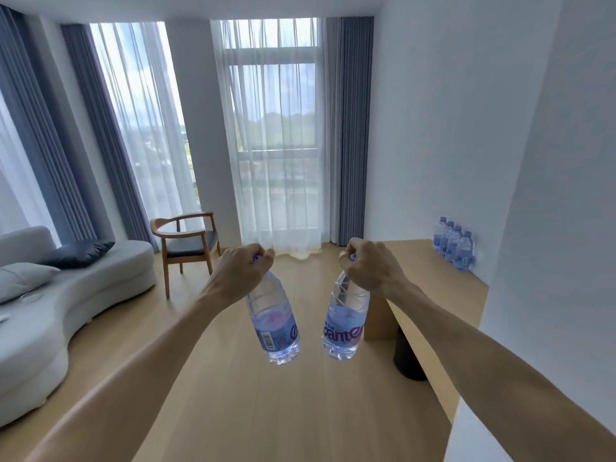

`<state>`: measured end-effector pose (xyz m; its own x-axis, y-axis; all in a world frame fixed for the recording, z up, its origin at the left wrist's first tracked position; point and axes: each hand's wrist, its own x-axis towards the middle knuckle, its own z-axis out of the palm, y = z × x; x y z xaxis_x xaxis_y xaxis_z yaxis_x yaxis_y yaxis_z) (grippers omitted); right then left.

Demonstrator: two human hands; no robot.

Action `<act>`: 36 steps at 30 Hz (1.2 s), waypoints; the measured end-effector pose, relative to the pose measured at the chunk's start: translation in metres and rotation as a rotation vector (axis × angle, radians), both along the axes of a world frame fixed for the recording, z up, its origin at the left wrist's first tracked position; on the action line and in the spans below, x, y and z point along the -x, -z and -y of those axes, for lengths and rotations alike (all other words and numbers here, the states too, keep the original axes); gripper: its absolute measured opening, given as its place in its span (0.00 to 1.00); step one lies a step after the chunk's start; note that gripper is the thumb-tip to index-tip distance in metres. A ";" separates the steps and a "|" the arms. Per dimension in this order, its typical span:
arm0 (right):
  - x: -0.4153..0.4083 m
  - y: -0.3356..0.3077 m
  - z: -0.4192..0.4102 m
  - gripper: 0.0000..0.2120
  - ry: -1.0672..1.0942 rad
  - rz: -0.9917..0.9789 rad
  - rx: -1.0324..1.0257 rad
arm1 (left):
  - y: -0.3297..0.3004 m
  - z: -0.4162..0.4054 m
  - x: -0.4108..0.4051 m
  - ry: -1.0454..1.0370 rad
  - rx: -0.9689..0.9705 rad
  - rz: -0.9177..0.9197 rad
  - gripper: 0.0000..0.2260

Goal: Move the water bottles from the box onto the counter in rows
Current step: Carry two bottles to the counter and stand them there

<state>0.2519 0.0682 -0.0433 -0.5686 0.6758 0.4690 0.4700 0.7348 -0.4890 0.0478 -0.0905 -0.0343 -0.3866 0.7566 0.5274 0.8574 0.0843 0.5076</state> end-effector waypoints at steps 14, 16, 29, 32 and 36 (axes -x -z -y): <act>0.124 0.000 -0.244 0.08 0.095 -0.002 0.013 | -0.009 -0.254 0.134 0.004 -0.020 0.031 0.18; 0.136 0.005 -0.276 0.09 0.129 -0.006 0.025 | -0.004 -0.290 0.149 0.012 -0.022 0.043 0.18; 0.184 0.028 -0.465 0.08 0.439 0.011 0.100 | 0.009 -0.546 0.230 0.335 0.046 0.033 0.19; 0.175 0.030 -0.493 0.10 0.531 -0.004 0.125 | 0.014 -0.602 0.227 0.434 0.063 0.028 0.19; 0.148 0.036 -0.528 0.12 0.657 -0.033 0.154 | 0.024 -0.667 0.205 0.549 0.077 0.050 0.19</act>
<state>0.1039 0.5960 -0.0798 -0.0041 0.9370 0.3492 0.7784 0.2222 -0.5871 -0.1570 0.5767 -0.0580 0.0520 0.8898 0.4534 0.7608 -0.3294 0.5592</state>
